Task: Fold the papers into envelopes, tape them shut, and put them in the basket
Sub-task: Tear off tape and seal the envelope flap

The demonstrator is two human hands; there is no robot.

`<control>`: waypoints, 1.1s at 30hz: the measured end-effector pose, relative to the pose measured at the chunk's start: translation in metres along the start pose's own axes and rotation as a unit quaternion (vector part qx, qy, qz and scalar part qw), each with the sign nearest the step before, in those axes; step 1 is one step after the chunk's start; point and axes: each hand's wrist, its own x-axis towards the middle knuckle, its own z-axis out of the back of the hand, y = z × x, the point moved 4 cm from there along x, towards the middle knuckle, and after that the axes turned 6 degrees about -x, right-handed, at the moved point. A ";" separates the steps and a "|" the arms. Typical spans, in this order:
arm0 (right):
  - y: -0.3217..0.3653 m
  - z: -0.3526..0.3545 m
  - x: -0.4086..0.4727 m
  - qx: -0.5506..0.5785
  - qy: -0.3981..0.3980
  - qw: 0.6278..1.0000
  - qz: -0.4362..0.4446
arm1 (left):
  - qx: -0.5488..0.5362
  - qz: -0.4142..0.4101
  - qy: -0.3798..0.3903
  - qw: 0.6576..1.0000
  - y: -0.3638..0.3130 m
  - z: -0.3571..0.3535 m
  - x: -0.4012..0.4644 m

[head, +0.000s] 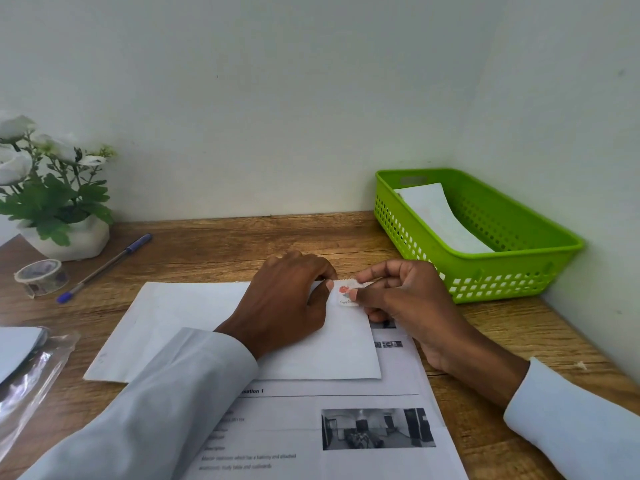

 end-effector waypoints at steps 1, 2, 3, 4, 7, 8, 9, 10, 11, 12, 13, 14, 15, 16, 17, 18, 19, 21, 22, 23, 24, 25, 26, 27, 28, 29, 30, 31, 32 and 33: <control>0.000 0.000 0.000 -0.002 -0.002 1.000 -0.002 | 0.006 -0.005 0.003 1.000 -0.001 0.000 0.000; 0.001 0.000 0.000 -0.002 -0.003 1.000 -0.004 | 0.012 -0.010 0.005 1.000 -0.001 -0.001 0.000; 0.001 0.000 0.000 -0.001 -0.004 1.000 -0.007 | 0.015 -0.013 0.004 1.000 -0.001 -0.001 0.000; 0.001 0.000 0.000 0.000 -0.004 1.000 -0.010 | 0.015 -0.015 0.001 1.000 -0.001 -0.001 0.001; 0.002 0.000 0.000 0.009 -0.003 1.000 -0.018 | 0.016 -0.020 -0.009 1.000 -0.002 0.000 0.000; 0.002 0.000 -0.001 0.013 -0.003 1.000 -0.020 | 0.016 -0.023 -0.012 1.000 -0.002 0.000 0.000; 0.002 0.000 0.000 0.016 -0.003 1.000 -0.023 | 0.016 -0.025 -0.015 0.999 -0.002 0.000 0.000; 0.002 0.000 0.000 0.016 -0.003 1.000 -0.024 | 0.016 -0.026 -0.018 0.999 -0.002 0.000 0.000; 0.002 0.000 0.000 0.017 -0.004 1.000 -0.026 | 0.016 -0.027 -0.019 0.999 -0.002 -0.001 0.000; 0.002 0.000 0.001 0.018 -0.004 0.999 -0.026 | 0.016 -0.028 -0.020 0.999 -0.002 -0.001 0.000; 0.001 0.000 0.001 0.020 -0.004 0.999 -0.026 | 0.016 -0.029 -0.021 0.999 -0.002 -0.001 0.000; 0.001 -0.001 0.002 0.021 -0.004 0.999 -0.025 | 0.016 -0.030 -0.021 0.999 -0.002 -0.001 0.000; 0.000 -0.001 0.002 0.022 -0.004 0.999 -0.025 | 0.014 -0.031 -0.021 0.999 -0.002 -0.001 0.000; 0.000 -0.001 0.002 0.024 -0.004 0.999 -0.025 | 0.010 -0.031 -0.023 0.999 -0.002 0.000 0.000; 0.000 0.000 0.002 0.026 -0.004 0.999 -0.025 | 0.005 -0.031 -0.025 0.999 -0.003 0.000 -0.001; 0.000 0.000 0.002 0.029 -0.004 0.999 -0.025 | 0.000 -0.031 -0.028 0.999 -0.003 0.001 -0.001; 0.000 0.000 0.002 0.031 -0.002 0.999 -0.025 | -0.004 -0.033 -0.032 0.999 -0.004 0.002 -0.001; 0.000 -0.001 0.002 0.029 0.000 0.999 -0.023 | -0.005 -0.037 -0.036 0.999 -0.005 0.002 -0.002; 0.000 -0.001 0.002 0.025 0.001 0.999 -0.022 | -0.004 -0.038 -0.037 0.999 -0.005 0.002 -0.002; 0.000 -0.001 0.002 0.021 0.001 1.000 -0.021 | -0.003 -0.040 -0.036 0.999 -0.005 0.002 -0.002; 0.000 -0.001 0.002 0.017 0.001 1.000 -0.018 | -0.002 -0.042 -0.036 0.998 -0.004 0.002 -0.002; 0.000 -0.001 0.003 0.010 0.000 1.000 -0.014 | -0.001 -0.046 -0.035 0.998 -0.004 0.001 -0.002; 0.000 -0.001 0.003 0.002 0.000 1.000 -0.009 | 0.000 -0.051 -0.034 0.998 -0.004 0.001 -0.002; 0.001 -0.002 0.003 -0.009 -0.001 1.000 -0.001 | 0.001 -0.055 -0.035 0.998 -0.004 0.001 -0.002; 0.002 -0.002 0.002 -0.021 0.000 1.000 0.007 | 0.002 -0.057 -0.037 0.998 -0.004 0.001 -0.002; 0.002 -0.002 0.002 -0.031 0.003 0.999 0.014 | 0.004 -0.058 -0.039 0.998 -0.005 0.001 -0.002; 0.003 -0.003 0.002 -0.038 0.007 0.999 0.019 | 0.007 -0.059 -0.043 0.997 -0.005 0.001 -0.002; 0.003 -0.003 0.003 -0.040 0.011 0.999 0.020 | 0.009 -0.060 -0.048 0.997 -0.005 0.001 -0.002; 0.003 -0.004 0.003 -0.041 0.016 0.999 0.018 | 0.010 -0.060 -0.051 0.997 -0.005 0.001 -0.002; 0.002 -0.004 0.003 -0.041 0.020 0.999 0.015 | 0.008 -0.060 -0.053 0.997 -0.005 0.002 -0.002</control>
